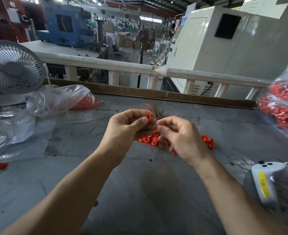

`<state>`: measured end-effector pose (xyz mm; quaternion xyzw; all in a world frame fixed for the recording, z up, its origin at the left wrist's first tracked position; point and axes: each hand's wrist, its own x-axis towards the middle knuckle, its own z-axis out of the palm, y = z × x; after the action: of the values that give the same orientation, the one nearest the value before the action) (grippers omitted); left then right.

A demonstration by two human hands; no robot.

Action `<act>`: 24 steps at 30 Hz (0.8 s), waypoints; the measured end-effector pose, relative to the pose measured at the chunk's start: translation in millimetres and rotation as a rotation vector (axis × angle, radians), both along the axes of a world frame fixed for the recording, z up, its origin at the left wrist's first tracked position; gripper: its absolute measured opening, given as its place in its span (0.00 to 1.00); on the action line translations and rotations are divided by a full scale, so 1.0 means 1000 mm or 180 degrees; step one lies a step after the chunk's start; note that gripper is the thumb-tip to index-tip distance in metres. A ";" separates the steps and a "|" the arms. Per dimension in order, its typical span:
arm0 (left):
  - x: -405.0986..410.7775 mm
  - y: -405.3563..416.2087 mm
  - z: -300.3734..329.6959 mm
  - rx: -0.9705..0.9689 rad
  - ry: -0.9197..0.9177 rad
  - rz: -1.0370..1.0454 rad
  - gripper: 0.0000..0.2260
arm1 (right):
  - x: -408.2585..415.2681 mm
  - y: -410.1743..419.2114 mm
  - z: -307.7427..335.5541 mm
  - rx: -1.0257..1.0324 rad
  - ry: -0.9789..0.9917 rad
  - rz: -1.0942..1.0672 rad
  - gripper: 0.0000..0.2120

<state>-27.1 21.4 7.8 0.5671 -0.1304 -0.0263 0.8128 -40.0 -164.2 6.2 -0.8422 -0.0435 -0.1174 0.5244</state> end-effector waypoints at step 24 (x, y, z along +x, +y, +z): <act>0.002 0.000 -0.002 0.0212 0.0133 0.0170 0.07 | 0.005 -0.029 0.005 -0.0855 0.0595 -0.0616 0.07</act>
<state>-25.1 21.3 5.5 0.5965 -0.0972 -0.0209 0.7964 -35.0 -193.1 11.5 -0.9122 0.0714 -0.0817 0.3952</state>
